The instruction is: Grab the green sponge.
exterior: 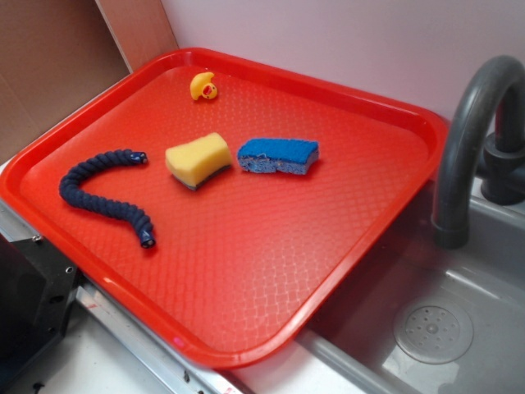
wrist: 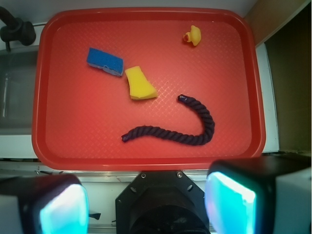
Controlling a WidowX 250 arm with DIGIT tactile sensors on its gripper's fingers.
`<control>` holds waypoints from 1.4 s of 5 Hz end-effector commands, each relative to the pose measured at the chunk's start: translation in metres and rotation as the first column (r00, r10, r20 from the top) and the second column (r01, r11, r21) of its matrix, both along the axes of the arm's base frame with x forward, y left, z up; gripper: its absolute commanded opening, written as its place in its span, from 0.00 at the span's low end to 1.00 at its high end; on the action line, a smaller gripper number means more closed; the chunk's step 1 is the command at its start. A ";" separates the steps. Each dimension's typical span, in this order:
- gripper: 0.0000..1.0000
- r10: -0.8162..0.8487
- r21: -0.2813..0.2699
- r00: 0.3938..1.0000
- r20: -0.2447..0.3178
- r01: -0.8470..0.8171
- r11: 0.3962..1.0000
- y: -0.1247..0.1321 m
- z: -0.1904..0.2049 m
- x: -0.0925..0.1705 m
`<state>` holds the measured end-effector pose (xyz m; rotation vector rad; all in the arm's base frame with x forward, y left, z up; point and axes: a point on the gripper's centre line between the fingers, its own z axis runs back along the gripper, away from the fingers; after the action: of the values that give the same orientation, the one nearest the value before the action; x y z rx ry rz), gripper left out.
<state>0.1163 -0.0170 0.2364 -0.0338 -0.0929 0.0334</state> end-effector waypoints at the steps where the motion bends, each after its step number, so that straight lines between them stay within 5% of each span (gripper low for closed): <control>1: 1.00 0.000 0.000 1.000 0.000 0.000 1.000 0.000 0.000 0.000; 3: 1.00 0.081 0.035 0.997 -0.010 -0.081 0.996 0.001 -0.019 0.031; 7: 1.00 -0.089 0.090 0.993 -0.078 0.096 0.991 -0.033 -0.105 0.102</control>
<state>0.2166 -0.0447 0.1222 0.0603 0.0221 -0.0444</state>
